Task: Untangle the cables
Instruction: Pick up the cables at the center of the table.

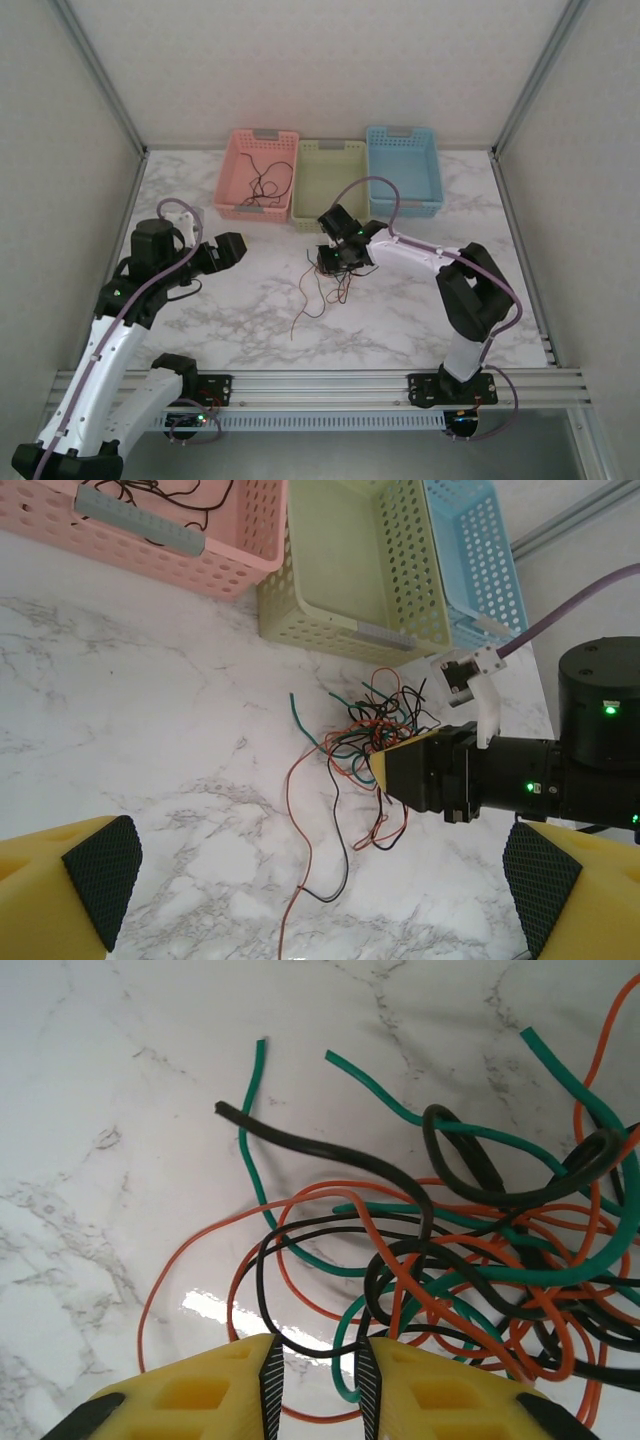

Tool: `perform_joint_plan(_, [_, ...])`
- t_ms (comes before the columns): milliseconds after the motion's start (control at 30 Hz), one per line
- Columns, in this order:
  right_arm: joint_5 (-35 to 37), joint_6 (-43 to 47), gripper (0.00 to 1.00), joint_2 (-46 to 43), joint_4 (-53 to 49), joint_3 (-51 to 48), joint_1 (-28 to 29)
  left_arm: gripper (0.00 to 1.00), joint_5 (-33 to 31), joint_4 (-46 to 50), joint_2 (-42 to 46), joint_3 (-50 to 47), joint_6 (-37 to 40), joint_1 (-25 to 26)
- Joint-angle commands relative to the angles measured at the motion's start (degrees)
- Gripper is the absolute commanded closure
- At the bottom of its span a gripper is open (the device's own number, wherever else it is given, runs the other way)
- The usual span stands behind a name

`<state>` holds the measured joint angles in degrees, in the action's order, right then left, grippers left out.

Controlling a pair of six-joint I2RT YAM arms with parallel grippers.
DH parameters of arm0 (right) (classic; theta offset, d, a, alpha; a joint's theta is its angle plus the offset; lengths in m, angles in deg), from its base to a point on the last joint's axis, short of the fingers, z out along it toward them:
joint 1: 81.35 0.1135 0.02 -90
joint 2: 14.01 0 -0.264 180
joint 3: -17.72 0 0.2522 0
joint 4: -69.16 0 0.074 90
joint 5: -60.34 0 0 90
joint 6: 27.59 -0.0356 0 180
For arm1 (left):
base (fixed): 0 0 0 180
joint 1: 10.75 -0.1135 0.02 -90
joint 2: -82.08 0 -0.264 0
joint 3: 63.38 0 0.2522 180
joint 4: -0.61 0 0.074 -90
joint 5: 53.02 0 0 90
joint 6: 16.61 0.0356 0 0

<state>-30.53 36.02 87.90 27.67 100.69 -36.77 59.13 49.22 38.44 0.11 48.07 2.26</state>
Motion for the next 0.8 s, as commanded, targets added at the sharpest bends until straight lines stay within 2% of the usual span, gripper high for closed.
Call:
perform_joint_plan(0, [3.98,0.41,0.72,1.63,-3.68,3.11,0.87,0.04,-0.35,1.43,0.86,-0.43,0.73,0.17])
perform_joint_plan(167, [6.47,0.38,0.72,0.01,-4.1,1.78,0.97,0.04,-0.51,1.45,0.8,-0.4,0.8,0.17])
perform_joint_plan(367, [5.39,0.42,0.72,1.38,-3.36,1.1,0.95,0.04,-0.86,1.54,0.67,-0.52,0.83,0.17])
perform_joint_plan(600, [4.83,-0.44,0.81,2.96,-1.82,1.54,1.05,0.04,-1.06,1.83,0.49,-0.42,1.04,0.17])
perform_joint_plan(767, [4.67,-0.77,0.82,3.93,-1.73,1.68,1.1,0.04,-1.14,1.78,0.56,-0.38,0.98,0.17])
